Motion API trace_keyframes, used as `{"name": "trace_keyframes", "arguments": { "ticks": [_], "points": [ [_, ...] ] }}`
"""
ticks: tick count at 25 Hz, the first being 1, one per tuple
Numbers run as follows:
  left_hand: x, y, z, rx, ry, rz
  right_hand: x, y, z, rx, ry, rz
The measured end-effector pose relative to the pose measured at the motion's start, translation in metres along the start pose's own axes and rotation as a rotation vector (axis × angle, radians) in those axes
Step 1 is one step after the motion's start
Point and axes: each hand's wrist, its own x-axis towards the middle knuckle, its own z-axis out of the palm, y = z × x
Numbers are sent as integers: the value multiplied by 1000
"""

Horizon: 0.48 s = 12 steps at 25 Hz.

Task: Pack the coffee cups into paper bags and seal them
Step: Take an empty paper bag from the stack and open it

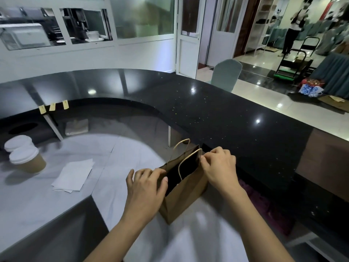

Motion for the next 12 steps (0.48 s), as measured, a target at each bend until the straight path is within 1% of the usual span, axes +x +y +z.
{"name": "trace_keyframes", "arguments": {
  "ticks": [3, 7, 10, 12],
  "points": [
    [-6, -6, -3, 75, 33, -72, -2, 2, -2, 4, -60, 20],
    [-17, -8, -11, 69, -4, -144, -10, -2, -6, 210, -167, 44],
    [-32, -13, -19, 84, -106, -145, -15, -10, -10, 202, -255, 14],
    [-41, -16, -26, 98, -202, -140, -18, -16, -11, 118, -350, 1]
  ]
}}
